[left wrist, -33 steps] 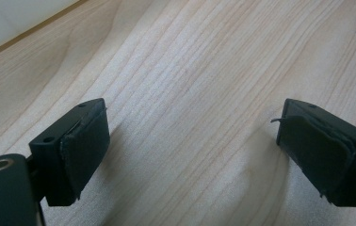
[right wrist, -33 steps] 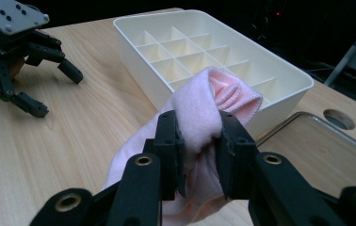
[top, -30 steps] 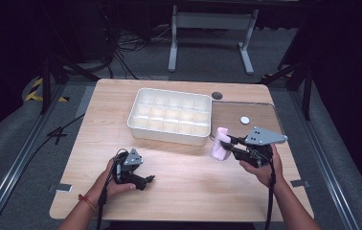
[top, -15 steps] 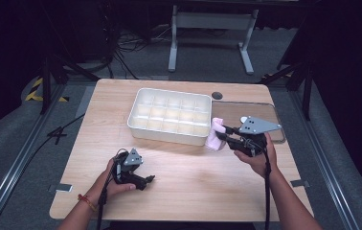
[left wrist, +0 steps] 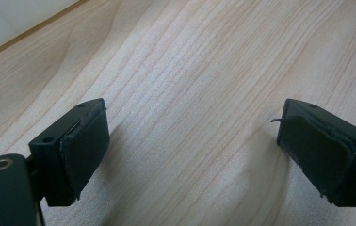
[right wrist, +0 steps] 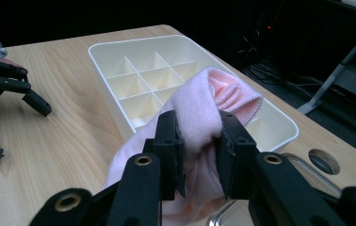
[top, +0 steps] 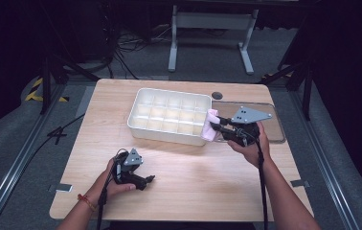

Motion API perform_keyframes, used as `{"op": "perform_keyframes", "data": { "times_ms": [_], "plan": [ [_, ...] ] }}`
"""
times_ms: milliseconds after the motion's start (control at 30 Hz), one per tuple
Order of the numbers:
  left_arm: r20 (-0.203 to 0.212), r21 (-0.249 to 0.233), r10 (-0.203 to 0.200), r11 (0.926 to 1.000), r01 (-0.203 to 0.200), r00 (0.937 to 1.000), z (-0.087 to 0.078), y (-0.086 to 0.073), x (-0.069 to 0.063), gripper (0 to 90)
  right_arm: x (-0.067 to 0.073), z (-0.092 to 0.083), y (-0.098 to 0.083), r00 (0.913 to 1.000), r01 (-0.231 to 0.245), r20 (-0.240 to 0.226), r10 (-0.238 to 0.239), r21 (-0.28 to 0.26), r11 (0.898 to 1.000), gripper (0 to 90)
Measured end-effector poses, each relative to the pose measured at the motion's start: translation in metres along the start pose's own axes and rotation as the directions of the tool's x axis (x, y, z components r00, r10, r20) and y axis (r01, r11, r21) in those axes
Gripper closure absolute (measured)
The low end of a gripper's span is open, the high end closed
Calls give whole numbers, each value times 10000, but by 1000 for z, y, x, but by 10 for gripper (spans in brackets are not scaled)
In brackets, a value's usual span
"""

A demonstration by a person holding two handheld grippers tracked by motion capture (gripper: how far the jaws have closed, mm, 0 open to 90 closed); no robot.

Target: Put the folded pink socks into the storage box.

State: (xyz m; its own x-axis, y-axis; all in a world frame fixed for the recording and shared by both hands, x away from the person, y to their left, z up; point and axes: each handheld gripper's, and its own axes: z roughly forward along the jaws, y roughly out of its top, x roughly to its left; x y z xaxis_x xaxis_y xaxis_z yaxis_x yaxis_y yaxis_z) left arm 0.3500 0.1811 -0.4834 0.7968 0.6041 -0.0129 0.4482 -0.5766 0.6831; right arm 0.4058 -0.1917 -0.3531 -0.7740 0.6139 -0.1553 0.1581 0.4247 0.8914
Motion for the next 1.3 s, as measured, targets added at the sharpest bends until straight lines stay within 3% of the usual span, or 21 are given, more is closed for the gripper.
{"op": "perform_keyframes", "data": {
  "times_ms": [533, 900, 1300],
  "plan": [
    [1, -18, -9, 10000, 9, 10000, 0, 0, -1, 101, -5, 26, 8, 9996, 178, 220, -186, 380, 9991, 726],
    [54, -28, 57, 10000, -57, 10000, 1, 0, 0, 98, -13, 45, 6, 9992, -2, 397, -29, 776, 9970, 726],
    [42, -30, 56, 10000, -56, 10000, 1, 0, -1, 98, -13, 65, 4, 9969, 395, 616, -491, 1482, 9882, 727]
  ]
}}
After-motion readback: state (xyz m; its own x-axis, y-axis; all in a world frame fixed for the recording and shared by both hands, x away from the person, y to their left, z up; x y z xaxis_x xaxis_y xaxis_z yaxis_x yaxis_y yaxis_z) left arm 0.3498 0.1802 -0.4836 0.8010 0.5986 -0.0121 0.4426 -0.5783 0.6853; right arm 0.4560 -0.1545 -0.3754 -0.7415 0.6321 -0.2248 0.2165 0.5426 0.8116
